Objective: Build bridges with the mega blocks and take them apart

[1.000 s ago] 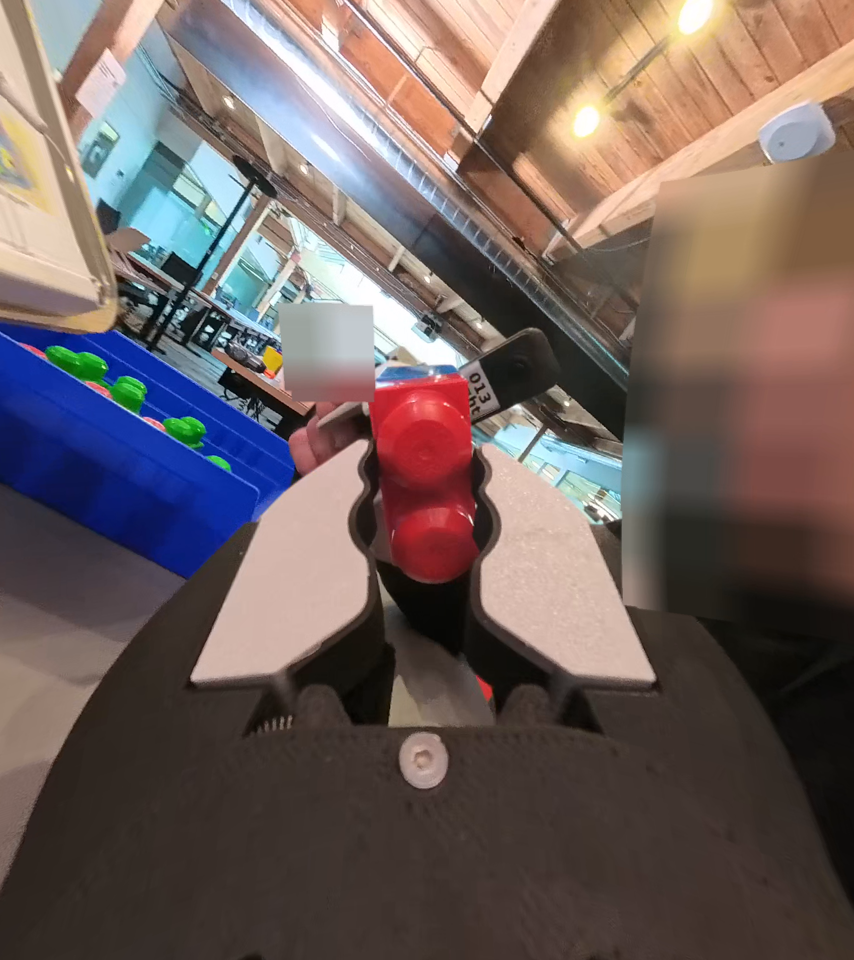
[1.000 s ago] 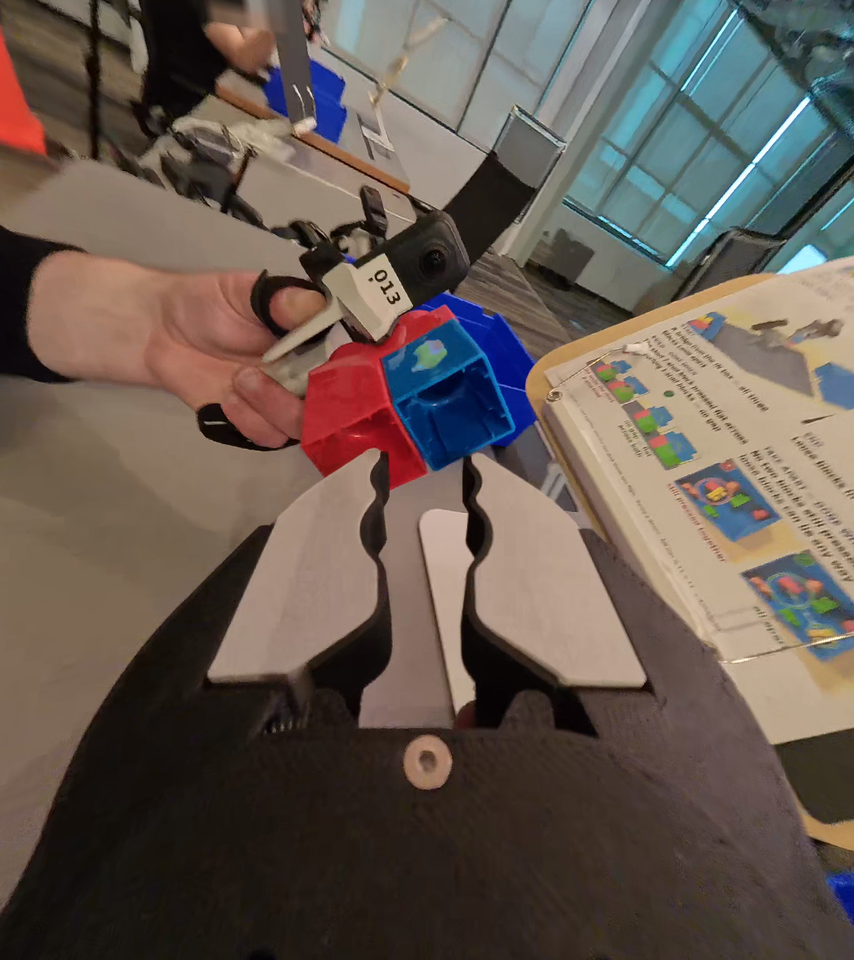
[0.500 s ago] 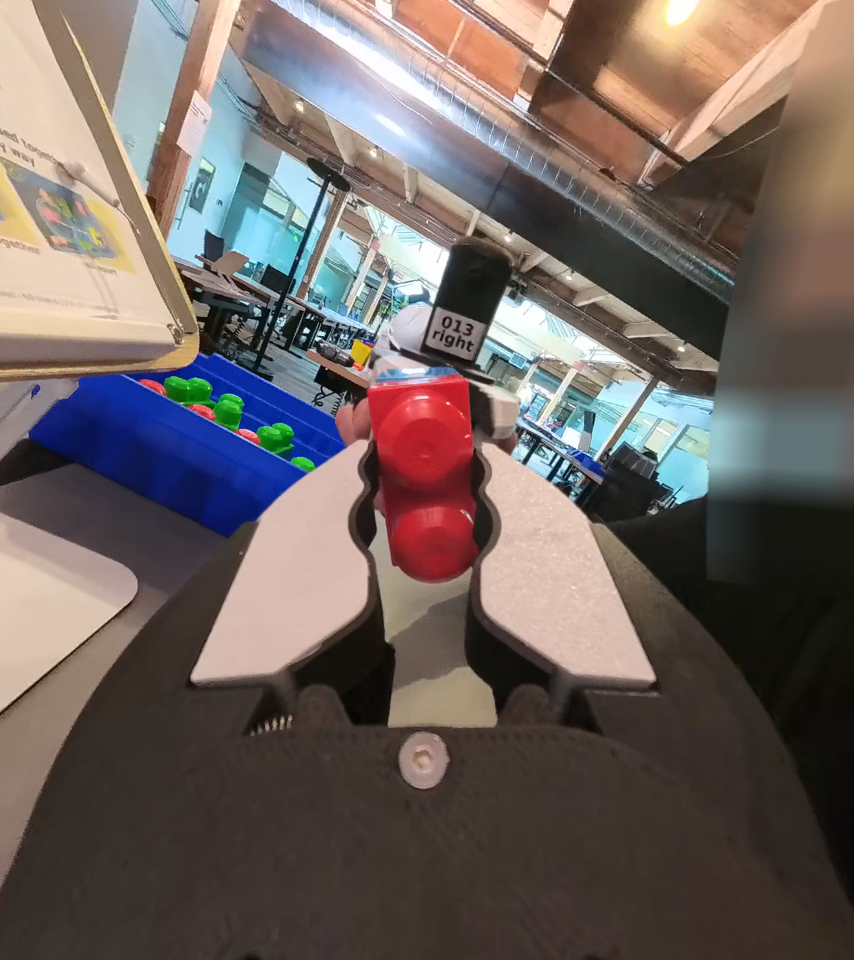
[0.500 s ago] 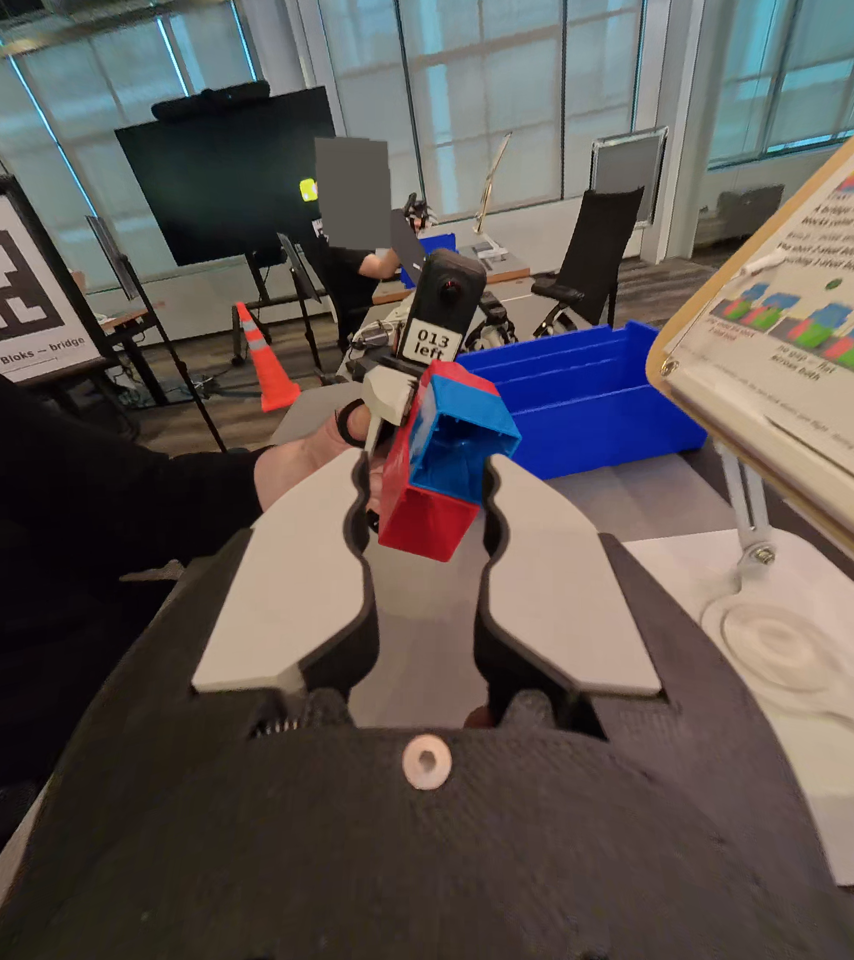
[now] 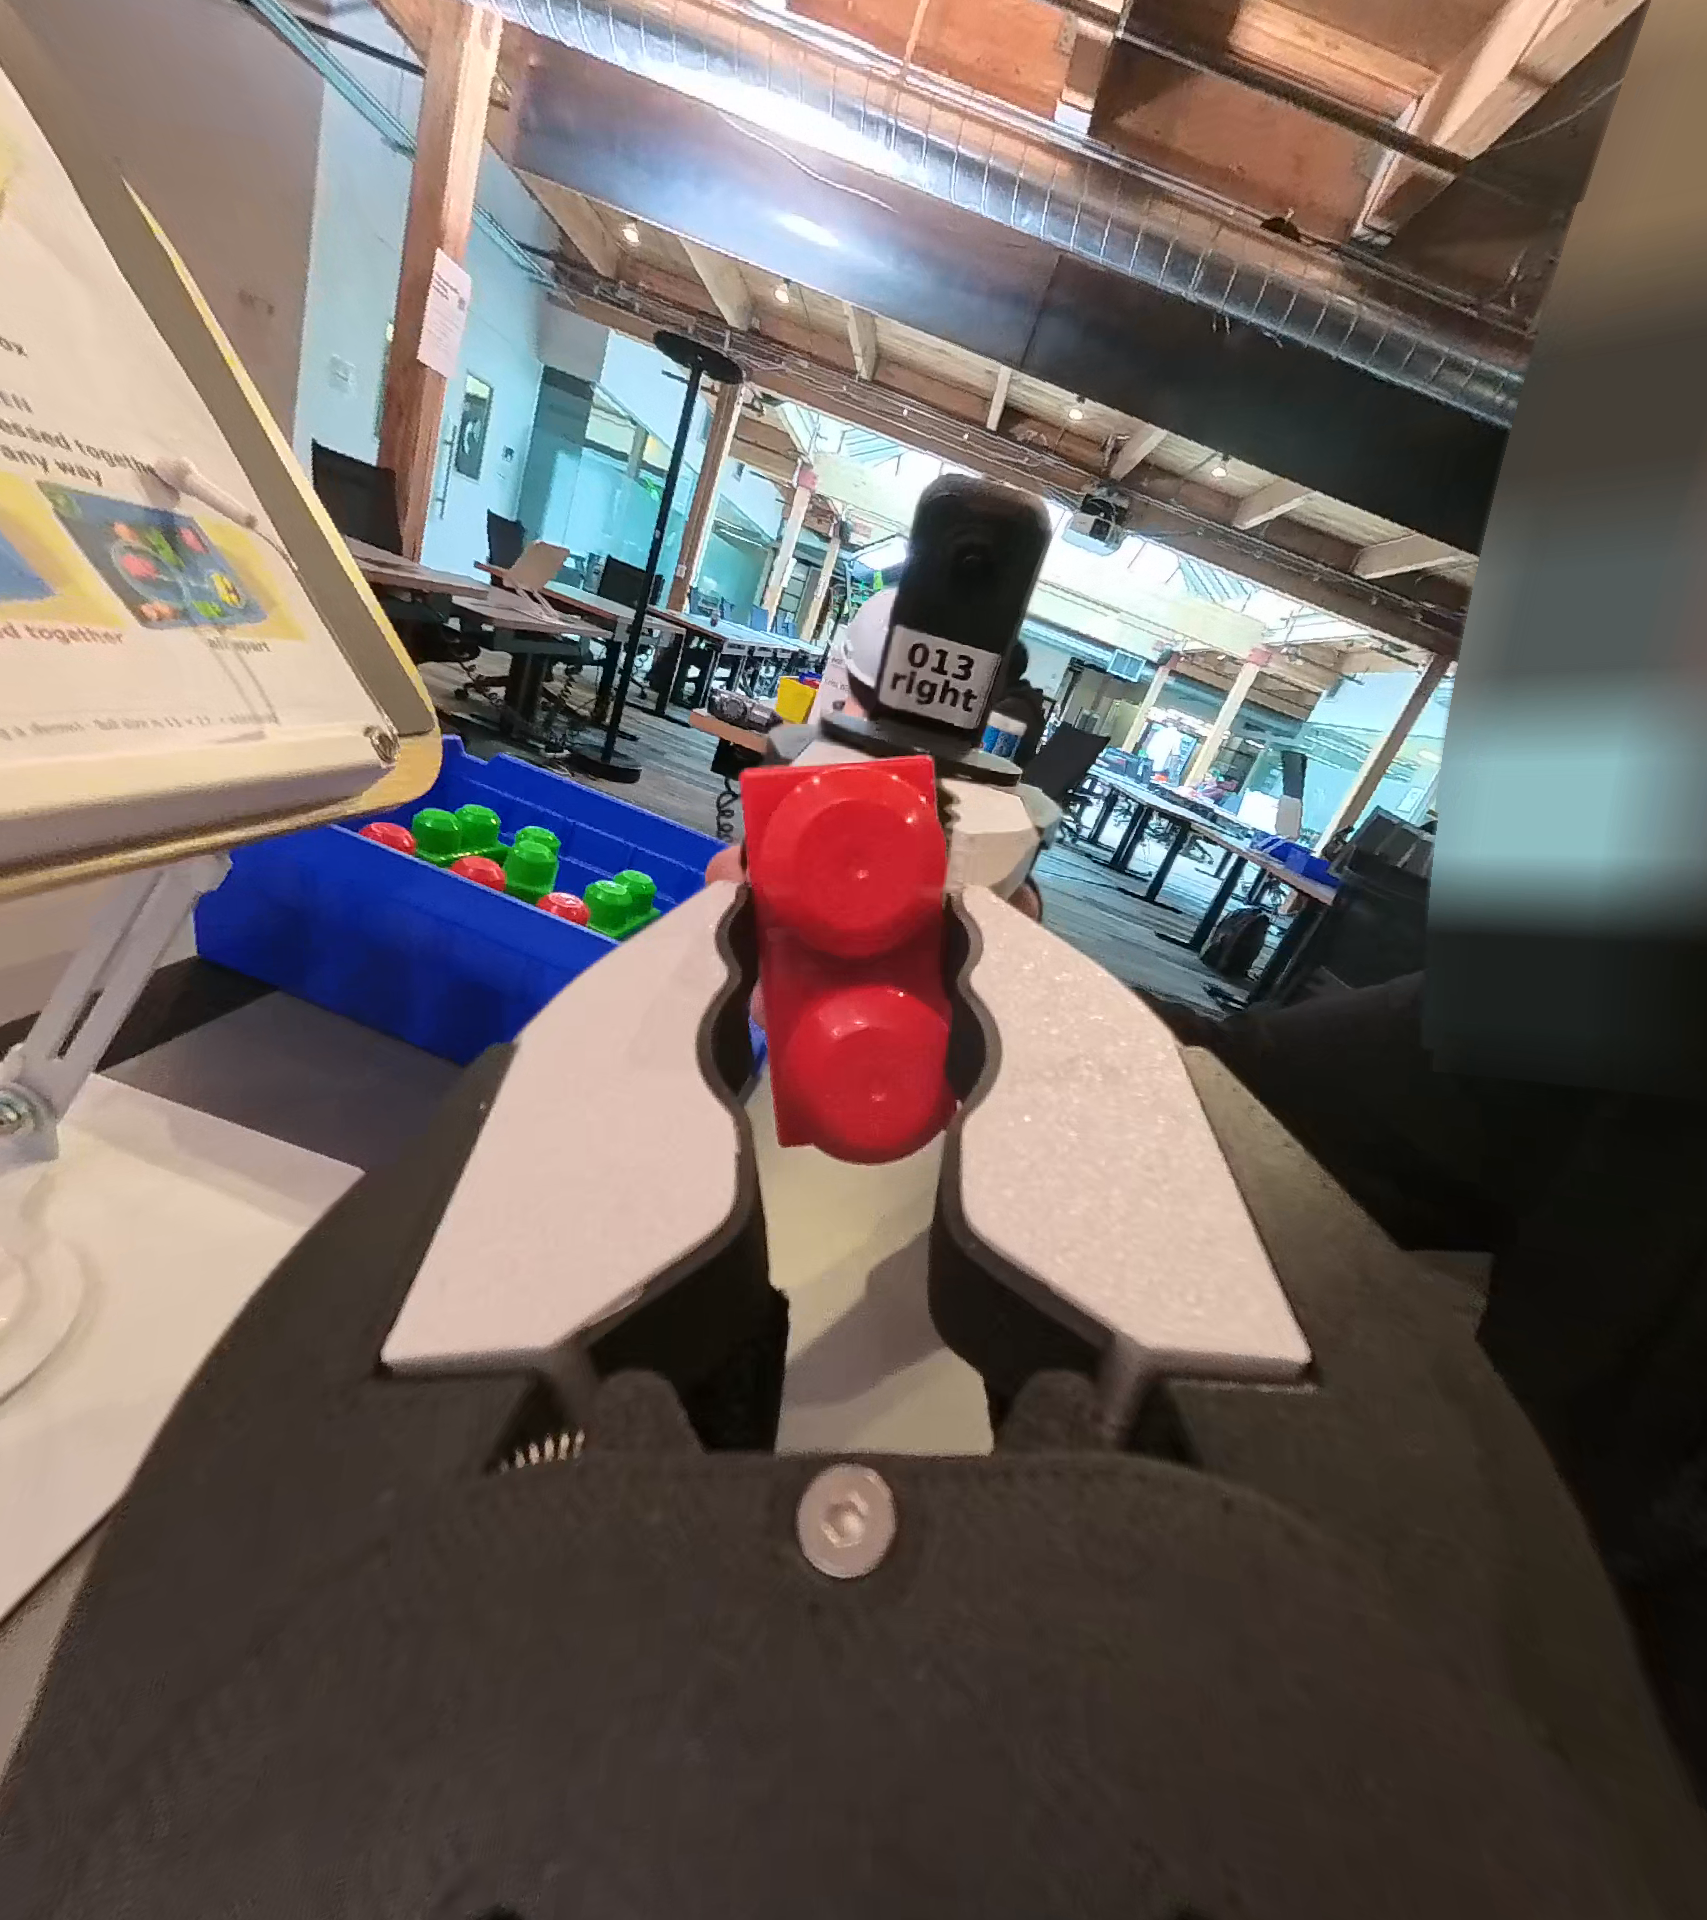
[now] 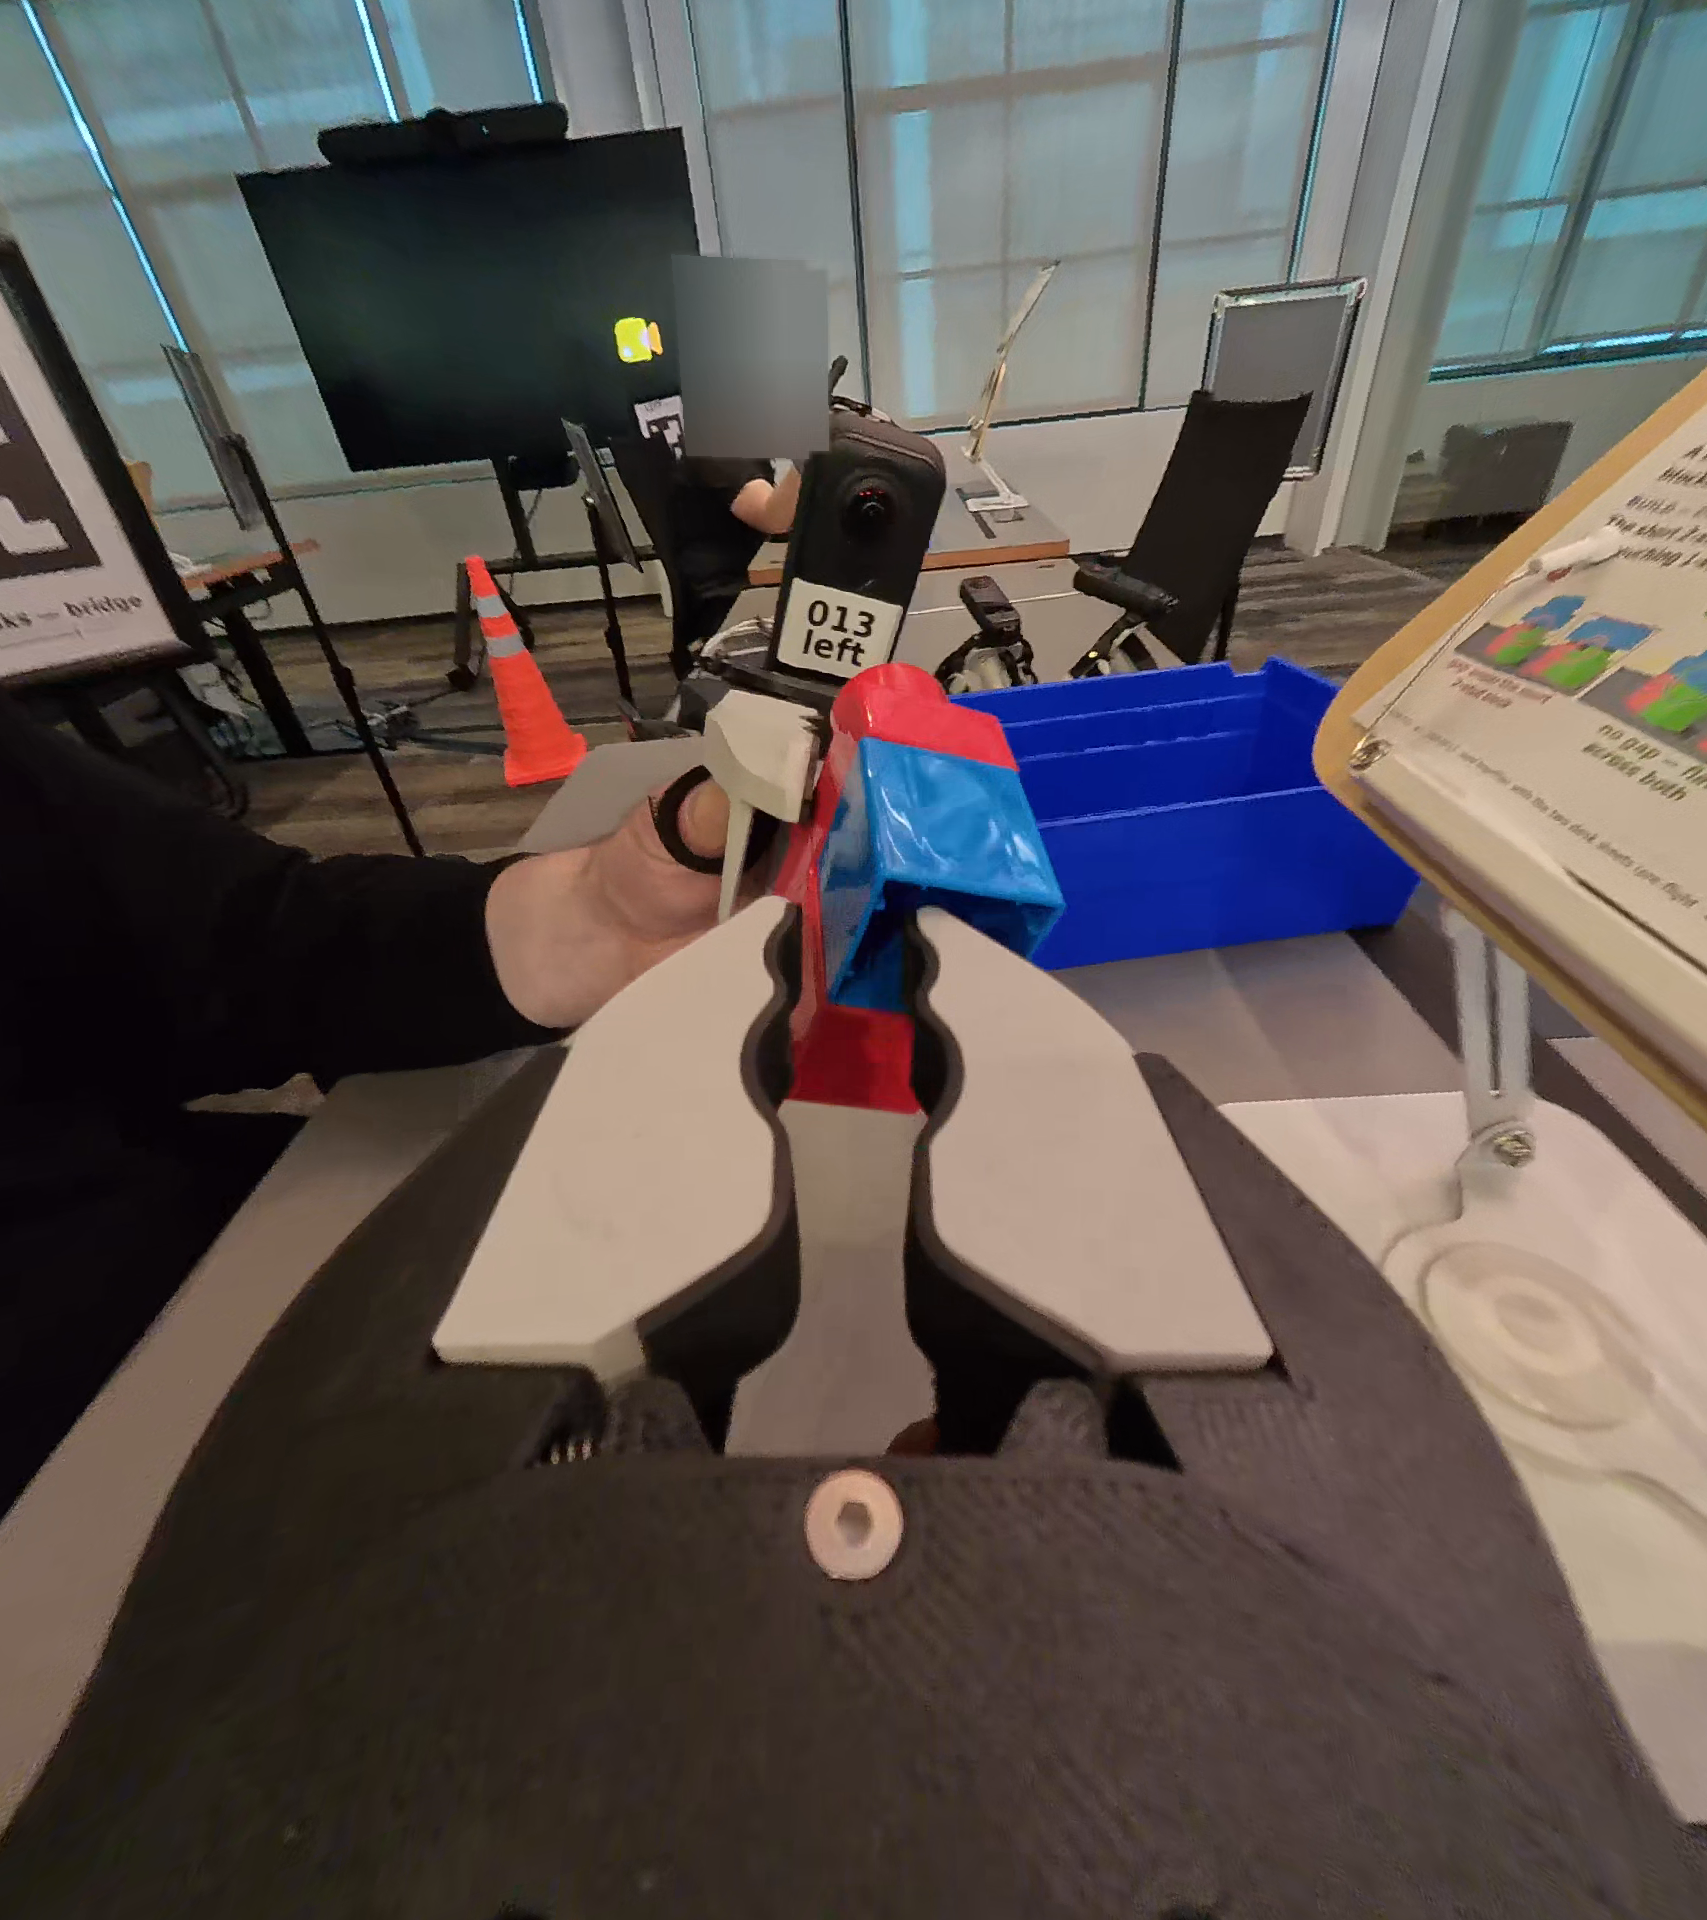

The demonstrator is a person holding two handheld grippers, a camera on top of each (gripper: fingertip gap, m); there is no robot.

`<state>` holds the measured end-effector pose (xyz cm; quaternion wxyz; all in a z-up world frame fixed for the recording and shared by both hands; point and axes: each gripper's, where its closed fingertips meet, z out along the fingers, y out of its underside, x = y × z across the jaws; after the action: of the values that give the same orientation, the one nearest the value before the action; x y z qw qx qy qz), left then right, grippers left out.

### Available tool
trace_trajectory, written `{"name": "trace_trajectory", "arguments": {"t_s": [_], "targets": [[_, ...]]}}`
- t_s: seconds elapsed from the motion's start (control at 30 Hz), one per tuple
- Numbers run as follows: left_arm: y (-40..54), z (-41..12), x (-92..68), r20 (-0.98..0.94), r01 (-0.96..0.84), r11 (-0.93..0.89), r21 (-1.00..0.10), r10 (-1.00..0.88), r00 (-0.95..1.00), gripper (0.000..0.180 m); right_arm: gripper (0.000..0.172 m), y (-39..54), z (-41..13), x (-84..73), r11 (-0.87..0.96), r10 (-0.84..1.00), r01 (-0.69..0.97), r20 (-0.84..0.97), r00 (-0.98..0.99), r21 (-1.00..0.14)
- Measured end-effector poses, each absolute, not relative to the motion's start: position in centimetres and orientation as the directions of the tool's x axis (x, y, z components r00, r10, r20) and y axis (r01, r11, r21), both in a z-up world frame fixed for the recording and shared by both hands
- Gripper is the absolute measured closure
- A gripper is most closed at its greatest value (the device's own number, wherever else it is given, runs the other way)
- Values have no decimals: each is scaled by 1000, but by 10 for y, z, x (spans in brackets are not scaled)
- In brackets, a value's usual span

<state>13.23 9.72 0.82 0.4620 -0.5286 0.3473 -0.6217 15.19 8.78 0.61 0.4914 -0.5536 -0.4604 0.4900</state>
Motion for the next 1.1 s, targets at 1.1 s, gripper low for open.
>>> {"name": "trace_trajectory", "arguments": {"t_s": [1.1], "targets": [[93, 16, 127, 319, 261, -336, -905, -942, -105, 134, 136, 91, 9, 150, 135, 956, 99, 156, 249, -986]]}}
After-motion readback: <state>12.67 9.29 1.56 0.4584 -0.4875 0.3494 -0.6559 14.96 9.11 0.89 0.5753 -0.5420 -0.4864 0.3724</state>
